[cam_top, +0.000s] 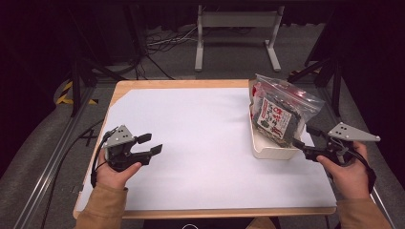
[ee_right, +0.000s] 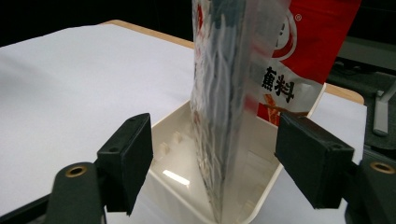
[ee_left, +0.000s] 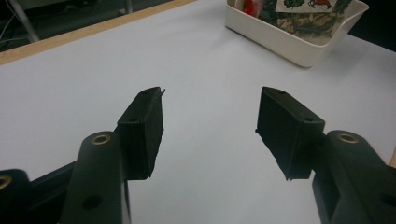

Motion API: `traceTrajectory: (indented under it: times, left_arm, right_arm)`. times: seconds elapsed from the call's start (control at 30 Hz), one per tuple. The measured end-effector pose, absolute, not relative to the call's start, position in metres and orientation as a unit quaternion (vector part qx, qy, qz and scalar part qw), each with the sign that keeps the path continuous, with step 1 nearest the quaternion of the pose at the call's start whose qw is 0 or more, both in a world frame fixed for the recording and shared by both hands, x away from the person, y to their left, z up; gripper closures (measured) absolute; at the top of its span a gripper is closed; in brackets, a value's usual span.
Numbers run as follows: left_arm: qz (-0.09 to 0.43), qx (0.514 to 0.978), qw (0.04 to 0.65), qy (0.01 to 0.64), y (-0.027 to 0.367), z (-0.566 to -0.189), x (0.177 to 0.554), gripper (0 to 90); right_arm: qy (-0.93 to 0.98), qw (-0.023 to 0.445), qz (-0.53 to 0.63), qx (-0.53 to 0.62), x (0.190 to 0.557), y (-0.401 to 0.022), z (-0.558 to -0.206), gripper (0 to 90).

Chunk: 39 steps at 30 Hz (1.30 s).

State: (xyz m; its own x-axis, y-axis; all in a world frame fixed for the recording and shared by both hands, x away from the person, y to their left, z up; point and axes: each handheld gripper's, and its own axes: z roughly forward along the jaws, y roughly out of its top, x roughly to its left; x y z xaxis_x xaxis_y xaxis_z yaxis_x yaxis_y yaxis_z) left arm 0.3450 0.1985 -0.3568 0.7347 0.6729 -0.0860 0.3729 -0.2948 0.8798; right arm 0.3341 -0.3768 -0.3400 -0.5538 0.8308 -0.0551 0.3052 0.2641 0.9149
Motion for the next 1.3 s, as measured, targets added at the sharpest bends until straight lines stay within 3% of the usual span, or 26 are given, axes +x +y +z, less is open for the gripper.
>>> traceTrajectory:
  times: [0.53,1.3]
  left_arm:
    - [0.160,0.777,0.511,0.330,0.224,-0.365,0.326,41.3]
    - [0.157,0.781,0.519,0.309,0.226,-0.381,0.322,39.6]
  right_arm:
    - [0.764,0.253,0.494,0.329,0.300,-0.343,-0.342,27.1]
    - [0.791,0.185,0.506,0.291,0.320,-0.315,-0.404,27.2]
